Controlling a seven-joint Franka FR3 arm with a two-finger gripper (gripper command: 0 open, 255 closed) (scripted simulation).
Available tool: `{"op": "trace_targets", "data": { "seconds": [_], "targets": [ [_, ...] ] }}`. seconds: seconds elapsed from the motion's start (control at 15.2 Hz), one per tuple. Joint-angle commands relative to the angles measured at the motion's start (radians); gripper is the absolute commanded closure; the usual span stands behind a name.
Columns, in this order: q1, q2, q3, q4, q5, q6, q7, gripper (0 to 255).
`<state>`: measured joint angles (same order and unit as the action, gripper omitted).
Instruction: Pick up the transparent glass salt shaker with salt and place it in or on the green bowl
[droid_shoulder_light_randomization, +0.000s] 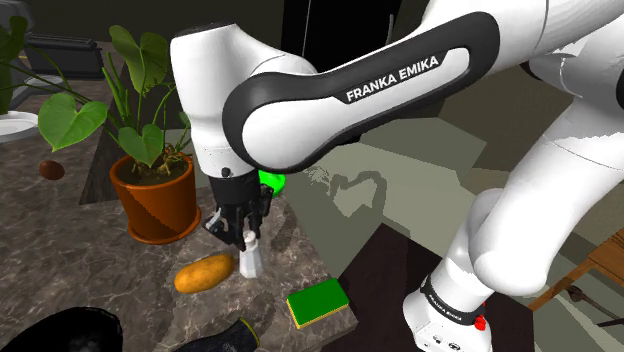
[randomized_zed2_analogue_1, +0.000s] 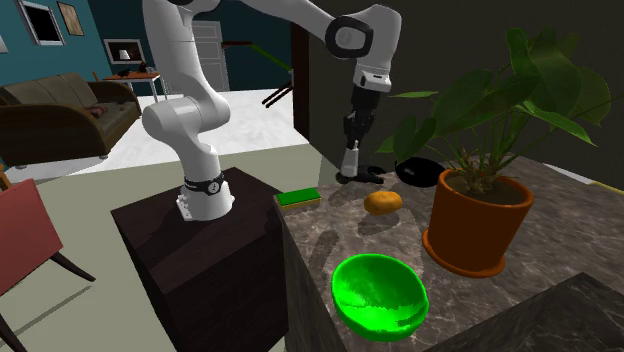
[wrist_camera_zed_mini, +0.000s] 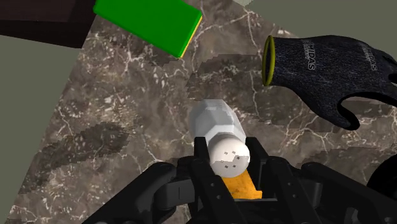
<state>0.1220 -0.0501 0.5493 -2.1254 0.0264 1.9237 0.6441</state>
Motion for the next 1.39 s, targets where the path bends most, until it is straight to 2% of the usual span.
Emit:
{"op": "trace_targets", "data": {
  "seconds": [0.0,0.26,0.79,1.32],
  "targets": [
    [-0.001,-0.008,-0.001,0.021,0.004,-0.028,-0.003,255],
    [-0.002,-0.026,-0.004,0.056,0.012,-0.078,-0.010,255],
    [-0.091,0.027,-0.099,0.137,-0.048,-0.112,-0.170,255],
    [-0.170,0.138,-0.178,0.293,-0.115,-0.160,-0.309,255]
  ]
}}
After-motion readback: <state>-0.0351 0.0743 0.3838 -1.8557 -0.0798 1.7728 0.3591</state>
